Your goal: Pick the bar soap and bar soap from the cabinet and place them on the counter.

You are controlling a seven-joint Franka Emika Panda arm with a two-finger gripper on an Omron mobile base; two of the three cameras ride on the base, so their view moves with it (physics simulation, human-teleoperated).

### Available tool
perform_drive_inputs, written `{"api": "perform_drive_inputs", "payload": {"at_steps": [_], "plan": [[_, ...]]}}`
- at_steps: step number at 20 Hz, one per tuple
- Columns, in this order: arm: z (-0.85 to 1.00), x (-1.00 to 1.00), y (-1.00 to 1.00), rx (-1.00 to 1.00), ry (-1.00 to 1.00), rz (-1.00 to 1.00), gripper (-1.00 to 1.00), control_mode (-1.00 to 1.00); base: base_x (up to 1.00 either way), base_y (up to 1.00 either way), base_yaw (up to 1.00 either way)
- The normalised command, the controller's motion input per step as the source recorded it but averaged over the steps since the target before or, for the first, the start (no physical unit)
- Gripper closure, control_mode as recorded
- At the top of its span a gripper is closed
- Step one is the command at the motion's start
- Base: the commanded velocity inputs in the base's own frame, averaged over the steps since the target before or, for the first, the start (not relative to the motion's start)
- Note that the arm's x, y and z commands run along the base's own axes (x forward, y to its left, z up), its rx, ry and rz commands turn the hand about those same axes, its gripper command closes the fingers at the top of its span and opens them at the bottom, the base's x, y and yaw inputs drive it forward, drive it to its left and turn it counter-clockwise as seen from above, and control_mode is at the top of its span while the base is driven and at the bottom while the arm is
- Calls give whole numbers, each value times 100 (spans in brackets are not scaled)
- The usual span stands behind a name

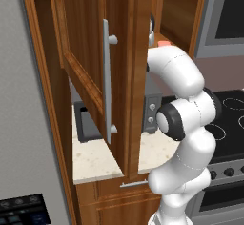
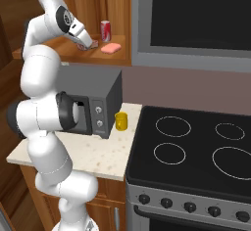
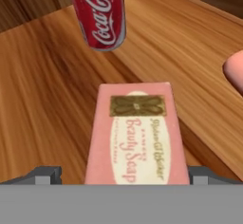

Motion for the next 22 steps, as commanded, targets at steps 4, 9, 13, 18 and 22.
{"api": "perform_drive_inputs", "payload": {"at_steps": [4, 9, 13, 18, 22], "plan": [[-9, 4, 0, 0, 0, -2, -100, -100, 0, 0, 0], [-14, 5, 0, 0, 0, -3, -100, -100, 0, 0, 0], [-10, 3, 0, 0, 0, -3, 100, -100, 0, 0, 0], [-2, 3, 0, 0, 0, -1, 100, -100, 0, 0, 0], [0, 1, 0, 0, 0, 0, 100, -100, 0, 0, 0]]}}
